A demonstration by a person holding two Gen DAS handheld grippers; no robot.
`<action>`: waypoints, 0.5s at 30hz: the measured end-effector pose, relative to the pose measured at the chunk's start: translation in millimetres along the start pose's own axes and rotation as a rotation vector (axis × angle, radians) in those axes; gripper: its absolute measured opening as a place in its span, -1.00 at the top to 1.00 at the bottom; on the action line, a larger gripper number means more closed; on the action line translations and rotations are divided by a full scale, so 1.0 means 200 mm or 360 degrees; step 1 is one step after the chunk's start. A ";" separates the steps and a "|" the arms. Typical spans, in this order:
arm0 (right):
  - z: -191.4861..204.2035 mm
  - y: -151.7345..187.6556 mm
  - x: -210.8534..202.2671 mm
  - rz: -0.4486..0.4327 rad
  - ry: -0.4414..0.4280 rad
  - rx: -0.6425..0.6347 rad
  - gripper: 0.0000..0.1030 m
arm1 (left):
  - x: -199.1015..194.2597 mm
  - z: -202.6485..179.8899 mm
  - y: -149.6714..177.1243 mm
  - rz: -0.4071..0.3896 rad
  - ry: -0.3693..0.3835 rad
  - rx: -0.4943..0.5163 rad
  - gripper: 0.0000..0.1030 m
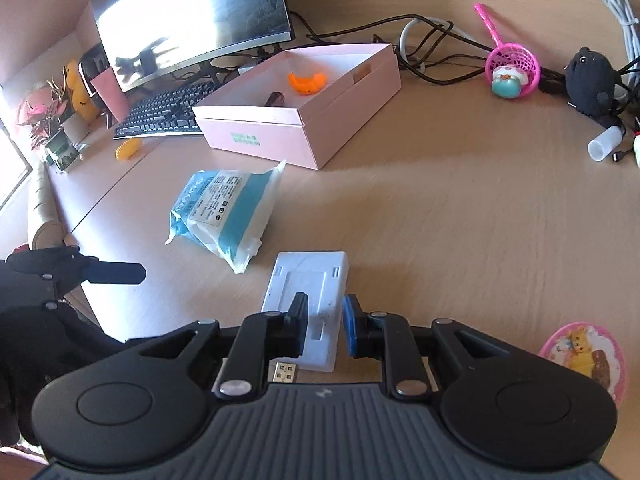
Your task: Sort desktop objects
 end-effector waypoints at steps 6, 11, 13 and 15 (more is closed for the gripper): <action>-0.01 -0.01 0.01 -0.0023 -0.0015 0.0009 0.66 | -0.01 0.01 0.01 0.0005 -0.0015 -0.0014 -1.00; 0.00 -0.01 0.00 -0.0052 0.0001 -0.0051 0.99 | -0.01 0.00 0.02 0.0008 -0.0020 -0.0016 -1.00; 0.00 -0.02 -0.01 -0.0062 0.0003 -0.0049 1.00 | -0.02 0.00 0.02 0.0008 -0.0020 -0.0015 -1.00; -0.01 -0.02 -0.03 -0.0081 -0.0002 -0.0045 1.00 | -0.02 0.00 0.02 0.0008 -0.0021 -0.0015 -1.00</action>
Point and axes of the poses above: each gripper's, at about its wrist camera, not at the fingertips, and x roughly the way its jaws point, z to its left, y to its underside, the point moved 5 cm from there along x, roughly the way its jaws point, and after that the axes turned 1 degree about y, right-handed, at the moved point
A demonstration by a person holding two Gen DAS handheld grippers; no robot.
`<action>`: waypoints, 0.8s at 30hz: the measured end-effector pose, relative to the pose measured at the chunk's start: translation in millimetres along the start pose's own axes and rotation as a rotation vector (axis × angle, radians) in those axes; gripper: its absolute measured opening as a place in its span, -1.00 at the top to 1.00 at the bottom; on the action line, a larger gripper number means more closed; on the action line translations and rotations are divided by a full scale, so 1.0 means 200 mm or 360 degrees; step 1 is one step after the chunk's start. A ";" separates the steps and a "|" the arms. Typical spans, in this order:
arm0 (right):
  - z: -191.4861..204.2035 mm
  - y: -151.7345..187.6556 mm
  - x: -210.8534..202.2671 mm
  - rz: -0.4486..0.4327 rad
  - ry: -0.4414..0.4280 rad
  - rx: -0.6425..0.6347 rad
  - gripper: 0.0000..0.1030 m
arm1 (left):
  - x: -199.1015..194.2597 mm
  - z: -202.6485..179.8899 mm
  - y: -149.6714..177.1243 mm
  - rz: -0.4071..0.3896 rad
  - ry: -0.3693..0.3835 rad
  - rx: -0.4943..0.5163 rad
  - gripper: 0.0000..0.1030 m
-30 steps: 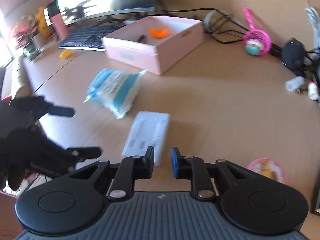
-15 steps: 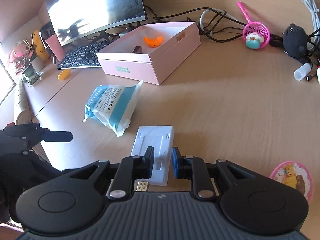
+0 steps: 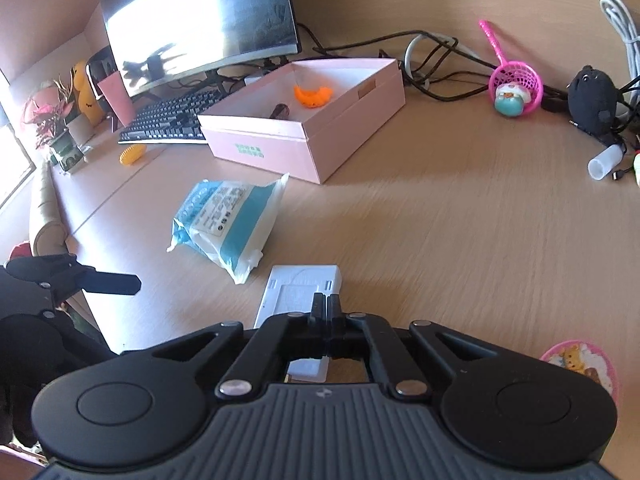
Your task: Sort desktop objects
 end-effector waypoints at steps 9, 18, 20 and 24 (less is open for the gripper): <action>-0.10 -0.10 -0.16 -0.0119 0.0047 0.0129 0.99 | 0.00 -0.05 -0.01 -0.0006 0.0028 0.0028 -1.00; -0.03 -0.01 -0.03 0.0012 0.0028 0.0107 0.74 | -0.01 -0.07 -0.02 0.0001 0.0043 0.0042 -1.00; -0.05 -0.01 -0.09 -0.0034 0.0104 0.0054 0.27 | -0.01 -0.11 -0.04 -0.0005 0.0090 0.0051 -1.00; -0.12 -0.01 -0.26 -0.0152 0.0375 -0.0102 -0.25 | 0.02 -0.28 -0.12 -0.0038 0.0189 0.0139 -1.00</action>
Point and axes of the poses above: each gripper's, at about its wrist camera, not at the fingertips, and x roughly the way its jaws point, z to its left, y to its underside, the point moved 5 cm from there along x, roughly the way its jaws point, and after that the axes turned 1 degree about y, right-handed, at the moved point
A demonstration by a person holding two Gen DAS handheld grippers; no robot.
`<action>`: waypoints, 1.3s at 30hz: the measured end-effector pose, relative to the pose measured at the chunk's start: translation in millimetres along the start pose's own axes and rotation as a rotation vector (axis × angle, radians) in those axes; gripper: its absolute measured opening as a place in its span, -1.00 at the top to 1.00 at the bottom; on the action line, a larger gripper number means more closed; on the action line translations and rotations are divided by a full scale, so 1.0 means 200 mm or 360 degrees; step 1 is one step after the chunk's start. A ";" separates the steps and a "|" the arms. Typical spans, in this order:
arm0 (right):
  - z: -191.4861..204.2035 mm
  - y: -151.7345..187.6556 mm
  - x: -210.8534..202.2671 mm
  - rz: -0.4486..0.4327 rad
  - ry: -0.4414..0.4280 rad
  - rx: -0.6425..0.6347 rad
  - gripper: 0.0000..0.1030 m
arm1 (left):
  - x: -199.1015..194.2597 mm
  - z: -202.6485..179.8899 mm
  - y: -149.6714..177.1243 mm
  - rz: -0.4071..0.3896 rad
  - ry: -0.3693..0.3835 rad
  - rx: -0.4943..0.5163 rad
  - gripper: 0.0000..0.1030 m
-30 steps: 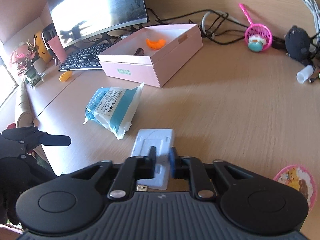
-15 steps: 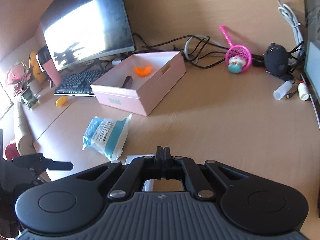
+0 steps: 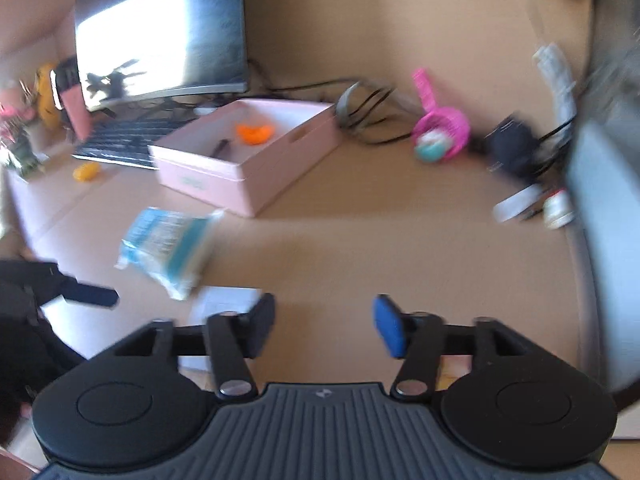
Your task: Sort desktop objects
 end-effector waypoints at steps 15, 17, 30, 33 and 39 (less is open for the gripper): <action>-0.20 0.22 -0.03 0.0080 0.0172 -0.0069 -0.62 | 0.15 -0.01 -0.08 0.0093 -0.0445 0.0167 -1.00; -0.19 0.23 -0.01 0.0094 0.0142 -0.0074 -0.62 | 0.15 0.02 -0.09 0.0102 -0.0474 0.0157 -1.00; -0.16 0.21 0.01 0.0069 0.0160 -0.0064 -0.70 | 0.18 0.14 -0.28 -0.0088 -0.0620 0.0302 -1.00; -0.17 0.21 -0.01 0.0063 0.0193 -0.0042 -0.72 | 0.19 0.28 -0.26 -0.0077 -0.0712 0.0300 -1.00; -0.17 0.24 0.02 0.0110 0.0221 0.0005 -0.72 | 0.16 0.59 -0.19 0.0000 -0.0893 0.0169 -1.00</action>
Point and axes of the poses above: each gripper's, at about its wrist camera, not at the fingertips, and x roughly the way its jaws point, z to its left, y to its underside, the point moved 5 cm from there along x, roughly the way its jaws point, and after that the axes turned 1 degree about y, right-handed, at the moved point
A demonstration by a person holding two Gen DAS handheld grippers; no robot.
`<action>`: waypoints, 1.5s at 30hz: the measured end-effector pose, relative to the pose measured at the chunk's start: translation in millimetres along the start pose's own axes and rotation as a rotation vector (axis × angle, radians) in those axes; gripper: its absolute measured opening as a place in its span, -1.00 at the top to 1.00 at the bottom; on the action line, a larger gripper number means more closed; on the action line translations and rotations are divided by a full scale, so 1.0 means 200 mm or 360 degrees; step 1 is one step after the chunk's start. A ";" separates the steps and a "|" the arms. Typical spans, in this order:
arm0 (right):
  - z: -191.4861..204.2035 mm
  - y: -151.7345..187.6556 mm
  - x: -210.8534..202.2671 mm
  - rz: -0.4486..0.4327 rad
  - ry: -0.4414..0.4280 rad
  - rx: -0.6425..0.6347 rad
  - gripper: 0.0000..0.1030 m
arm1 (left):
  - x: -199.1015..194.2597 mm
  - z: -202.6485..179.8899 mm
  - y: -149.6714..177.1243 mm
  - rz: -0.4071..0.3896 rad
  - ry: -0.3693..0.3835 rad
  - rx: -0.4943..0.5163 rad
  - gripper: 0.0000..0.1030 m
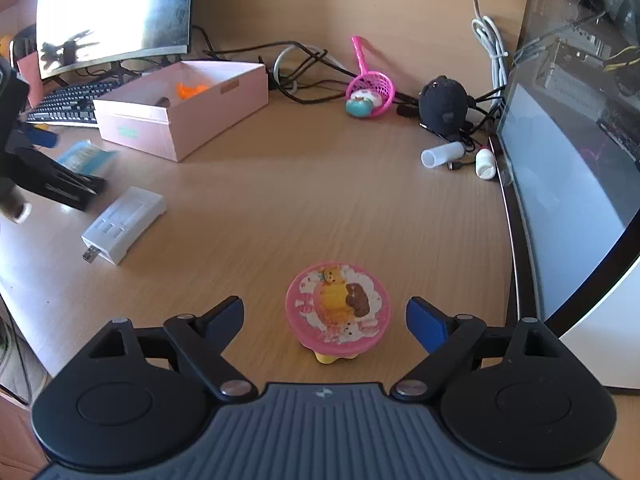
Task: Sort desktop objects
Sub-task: 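Grasp the pink round toy with the right tool while the left tool approaches the packet, then grasp the white USB hub with the left tool while the right tool lifts the pink toy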
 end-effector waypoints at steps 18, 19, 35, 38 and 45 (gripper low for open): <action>0.18 -0.09 -0.01 -0.0035 -0.0142 -0.0110 -0.07 | -0.35 -0.47 0.01 -0.0062 0.0768 0.0085 -1.00; 0.18 -0.10 -0.03 -0.0044 -0.0143 -0.0115 -0.07 | -0.35 -0.50 0.01 -0.0055 0.0749 0.0098 -0.99; 0.18 -0.06 -0.10 -0.0064 -0.0234 -0.0111 -0.07 | -0.25 -0.46 0.01 0.0058 0.0654 -0.0090 -0.05; 0.22 -0.07 -0.10 -0.0069 -0.0268 -0.0132 -0.07 | -0.27 -0.44 0.03 0.0047 0.0653 -0.0074 -0.03; 0.34 -0.14 -0.10 -0.0088 -0.0351 -0.0209 -0.07 | -0.37 -0.26 0.09 -0.0029 0.0642 -0.0122 -0.03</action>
Point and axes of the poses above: each gripper's, at about its wrist camera, not at the fingertips, and x roughly the way its jaws point, z to its left, y to its underside, the point moved 5 cm from there along x, roughly the way its jaws point, and after that the axes turned 1 degree about y, right-handed, at the moved point
